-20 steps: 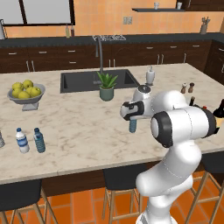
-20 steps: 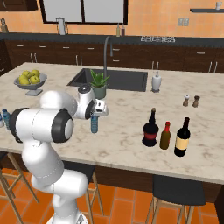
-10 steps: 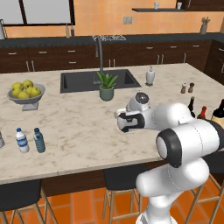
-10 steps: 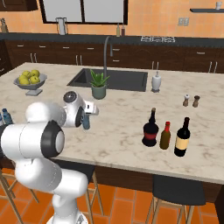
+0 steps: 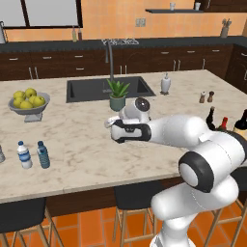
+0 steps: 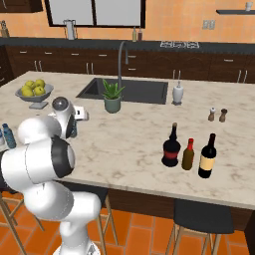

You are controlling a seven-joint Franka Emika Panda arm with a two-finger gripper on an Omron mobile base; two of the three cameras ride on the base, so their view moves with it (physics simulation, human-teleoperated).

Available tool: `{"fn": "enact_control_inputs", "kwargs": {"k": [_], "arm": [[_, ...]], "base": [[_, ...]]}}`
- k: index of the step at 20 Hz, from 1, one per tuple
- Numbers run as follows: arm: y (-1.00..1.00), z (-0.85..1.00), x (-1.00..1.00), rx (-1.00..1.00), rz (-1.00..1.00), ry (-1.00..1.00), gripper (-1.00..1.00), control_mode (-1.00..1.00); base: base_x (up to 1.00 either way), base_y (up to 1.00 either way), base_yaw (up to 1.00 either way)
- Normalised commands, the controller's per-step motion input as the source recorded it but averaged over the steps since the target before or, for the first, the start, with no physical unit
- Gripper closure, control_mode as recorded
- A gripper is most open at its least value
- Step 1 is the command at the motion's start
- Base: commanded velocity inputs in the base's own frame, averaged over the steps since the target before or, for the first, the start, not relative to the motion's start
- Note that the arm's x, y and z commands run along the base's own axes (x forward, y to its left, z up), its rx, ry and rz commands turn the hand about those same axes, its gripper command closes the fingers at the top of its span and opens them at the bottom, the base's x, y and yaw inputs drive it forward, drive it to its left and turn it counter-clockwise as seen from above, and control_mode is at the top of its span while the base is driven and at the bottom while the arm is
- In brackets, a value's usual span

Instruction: Move the plastic bottles in the middle to the plastics group, and the glass bottles in the middle to the glass group.

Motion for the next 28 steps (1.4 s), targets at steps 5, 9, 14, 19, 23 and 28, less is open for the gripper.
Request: {"fn": "enact_control_inputs", "kwargs": {"k": [5,9,14,19,23,28], "arm": [[0.70,-0.16,-0.02,-0.04,0.18,0.10,1.00,-1.00],[0.49,-0.36,-0.02,-0.04,0.12,0.02,1.00,-1.00],[0.59,-0.20,0.00,-0.02,0.10,0.00,1.00,-1.00],[0.74,-0.12,0.00,0.00,0.09,0.00,1.00,-1.00],[0.91,0.00,0.00,-0.01,0.06,0.00,1.00,-1.00],[0.80,0.07,0.00,-0.06,0.04,0.02,1.00,-1.00]], "base": [[0.00,0.00,0.00],[0.00,0.00,0.00],[0.00,0.00,0.00],[0.00,0.00,0.00],[0.00,0.00,0.00],[0.00,0.00,0.00]]}}
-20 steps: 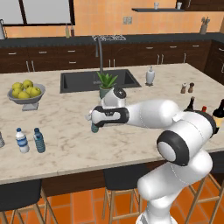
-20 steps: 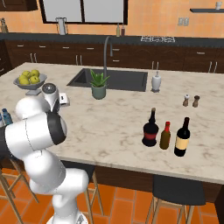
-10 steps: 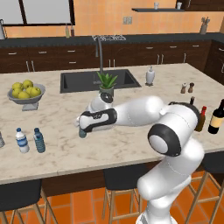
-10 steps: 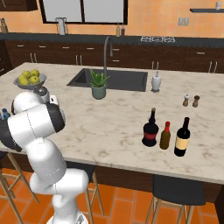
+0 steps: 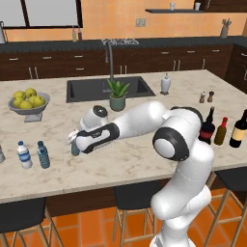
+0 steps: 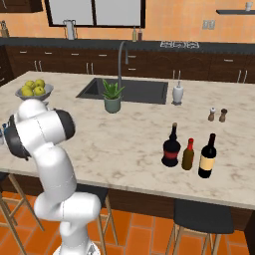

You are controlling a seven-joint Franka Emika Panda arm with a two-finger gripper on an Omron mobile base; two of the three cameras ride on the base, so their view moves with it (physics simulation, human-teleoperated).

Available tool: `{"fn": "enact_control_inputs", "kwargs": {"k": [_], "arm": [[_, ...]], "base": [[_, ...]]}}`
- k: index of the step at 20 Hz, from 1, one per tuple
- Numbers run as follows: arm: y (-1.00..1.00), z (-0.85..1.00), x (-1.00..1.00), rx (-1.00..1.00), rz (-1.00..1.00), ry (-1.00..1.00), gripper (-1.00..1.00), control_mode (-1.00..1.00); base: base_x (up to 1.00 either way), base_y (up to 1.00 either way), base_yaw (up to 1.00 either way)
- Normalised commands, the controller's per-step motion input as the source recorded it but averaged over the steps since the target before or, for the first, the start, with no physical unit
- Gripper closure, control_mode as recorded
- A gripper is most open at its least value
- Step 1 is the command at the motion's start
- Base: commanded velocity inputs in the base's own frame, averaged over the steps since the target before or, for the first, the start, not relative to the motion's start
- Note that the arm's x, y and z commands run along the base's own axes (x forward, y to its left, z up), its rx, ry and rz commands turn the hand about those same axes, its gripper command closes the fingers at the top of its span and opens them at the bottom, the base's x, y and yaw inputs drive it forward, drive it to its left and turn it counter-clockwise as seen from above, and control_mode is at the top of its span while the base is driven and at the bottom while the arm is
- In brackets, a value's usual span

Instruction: Move the plastic bottles in the middle to the plastics group, and the glass bottles in the middle to the glass group.

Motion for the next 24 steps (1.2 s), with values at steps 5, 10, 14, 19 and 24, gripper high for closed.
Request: {"fn": "enact_control_inputs", "kwargs": {"k": [5,10,14,19,24], "arm": [[0.55,0.00,-0.01,-0.02,0.04,0.00,1.00,-1.00],[0.53,0.00,-0.01,0.00,0.03,0.00,1.00,-1.00],[0.13,0.00,0.00,-0.01,0.01,0.00,1.00,-1.00],[0.08,0.00,0.03,-0.06,0.00,0.00,1.00,-1.00],[0.04,-0.03,0.06,0.00,0.00,0.00,1.00,-1.00]], "base": [[0.00,0.00,0.00],[0.00,0.00,0.00],[0.00,0.00,0.00],[0.00,0.00,0.00],[0.00,0.00,0.00]]}}
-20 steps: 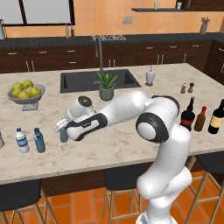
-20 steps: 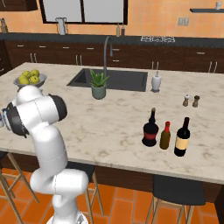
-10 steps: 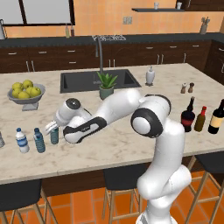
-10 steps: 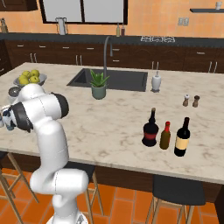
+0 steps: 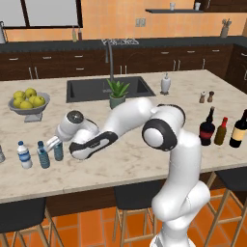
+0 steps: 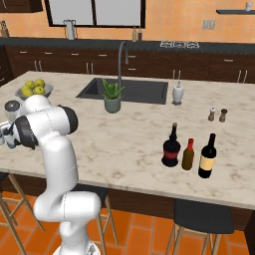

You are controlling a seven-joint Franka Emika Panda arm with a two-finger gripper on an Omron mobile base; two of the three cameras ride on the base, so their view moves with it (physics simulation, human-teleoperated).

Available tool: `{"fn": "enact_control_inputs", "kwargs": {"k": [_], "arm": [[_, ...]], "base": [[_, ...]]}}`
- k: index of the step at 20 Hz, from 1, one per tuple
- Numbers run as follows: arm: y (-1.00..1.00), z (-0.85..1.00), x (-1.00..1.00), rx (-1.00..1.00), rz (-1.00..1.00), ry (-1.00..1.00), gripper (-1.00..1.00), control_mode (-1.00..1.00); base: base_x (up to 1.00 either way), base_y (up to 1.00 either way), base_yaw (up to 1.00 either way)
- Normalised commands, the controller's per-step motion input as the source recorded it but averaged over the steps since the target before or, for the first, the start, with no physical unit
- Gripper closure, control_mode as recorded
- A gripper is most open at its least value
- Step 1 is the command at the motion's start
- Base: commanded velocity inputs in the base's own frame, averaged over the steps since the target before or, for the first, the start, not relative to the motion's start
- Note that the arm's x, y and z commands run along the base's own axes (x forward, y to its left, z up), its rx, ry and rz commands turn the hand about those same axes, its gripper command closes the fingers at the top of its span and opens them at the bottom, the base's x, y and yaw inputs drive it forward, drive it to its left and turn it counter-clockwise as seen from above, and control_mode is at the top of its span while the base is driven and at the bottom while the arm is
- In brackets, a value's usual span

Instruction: Move the plastic bottles in the middle to the plastics group, and the glass bottles in the middle to the glass group.

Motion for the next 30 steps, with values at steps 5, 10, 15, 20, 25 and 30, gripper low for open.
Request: {"fn": "enact_control_inputs", "kwargs": {"k": [5,10,15,20,25,30], "arm": [[0.00,-0.42,0.09,0.00,0.00,0.00,1.00,-1.00],[0.00,-0.32,0.07,0.00,0.00,0.00,1.00,-1.00],[0.00,0.00,0.00,0.00,0.00,0.00,1.00,-1.00],[0.00,0.00,0.00,0.00,0.00,0.00,-1.00,-1.00],[0.00,0.00,0.00,0.00,0.00,0.00,-1.00,-1.00],[0.00,0.00,0.00,0.00,0.00,0.00,-1.00,-1.00]], "base": [[0.00,0.00,0.00],[0.00,0.00,0.00],[0.00,0.00,0.00],[0.00,0.00,0.00],[0.00,0.00,0.00],[0.00,0.00,0.00]]}}
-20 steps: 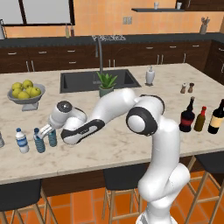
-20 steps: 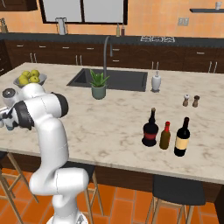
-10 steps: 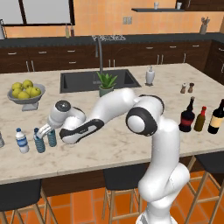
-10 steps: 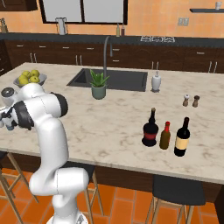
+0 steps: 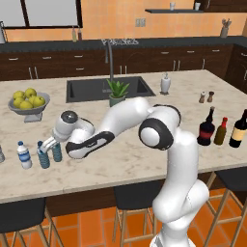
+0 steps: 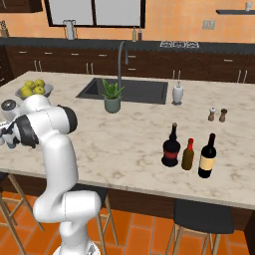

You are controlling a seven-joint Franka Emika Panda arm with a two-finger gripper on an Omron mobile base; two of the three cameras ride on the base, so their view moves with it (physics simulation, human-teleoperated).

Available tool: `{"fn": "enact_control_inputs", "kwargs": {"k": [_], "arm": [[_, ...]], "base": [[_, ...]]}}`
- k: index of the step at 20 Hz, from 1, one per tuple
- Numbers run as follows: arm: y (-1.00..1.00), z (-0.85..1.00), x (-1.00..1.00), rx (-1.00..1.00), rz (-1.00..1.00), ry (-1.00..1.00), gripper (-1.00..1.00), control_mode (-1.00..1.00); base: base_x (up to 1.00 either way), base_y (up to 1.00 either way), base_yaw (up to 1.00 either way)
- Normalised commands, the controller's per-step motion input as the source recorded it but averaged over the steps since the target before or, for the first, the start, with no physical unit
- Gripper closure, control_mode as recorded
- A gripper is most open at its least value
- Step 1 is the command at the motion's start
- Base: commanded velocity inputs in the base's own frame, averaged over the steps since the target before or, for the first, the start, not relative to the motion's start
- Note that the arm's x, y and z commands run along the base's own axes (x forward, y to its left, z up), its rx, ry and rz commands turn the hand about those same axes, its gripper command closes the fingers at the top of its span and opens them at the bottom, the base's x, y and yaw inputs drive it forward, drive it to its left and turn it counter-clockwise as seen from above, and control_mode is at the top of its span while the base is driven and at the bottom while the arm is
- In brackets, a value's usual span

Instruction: Move the plastic bottles in the middle to the plastics group, and the glass bottles in the middle to the glass group.

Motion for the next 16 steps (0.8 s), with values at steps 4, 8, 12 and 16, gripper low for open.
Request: {"fn": "enact_control_inputs", "kwargs": {"k": [4,8,12,16], "arm": [[0.00,0.04,0.00,0.00,0.00,0.00,-1.00,-1.00],[-0.02,0.62,0.00,0.00,-0.02,0.00,-1.00,-1.00],[-0.16,0.84,0.01,0.00,-0.04,0.00,-1.00,-1.00],[-0.26,1.00,-0.01,0.00,-0.05,0.05,-1.00,-1.00]], "base": [[0.00,0.00,0.00],[0.00,0.00,0.00],[0.00,0.00,0.00],[0.00,0.00,0.00]]}}
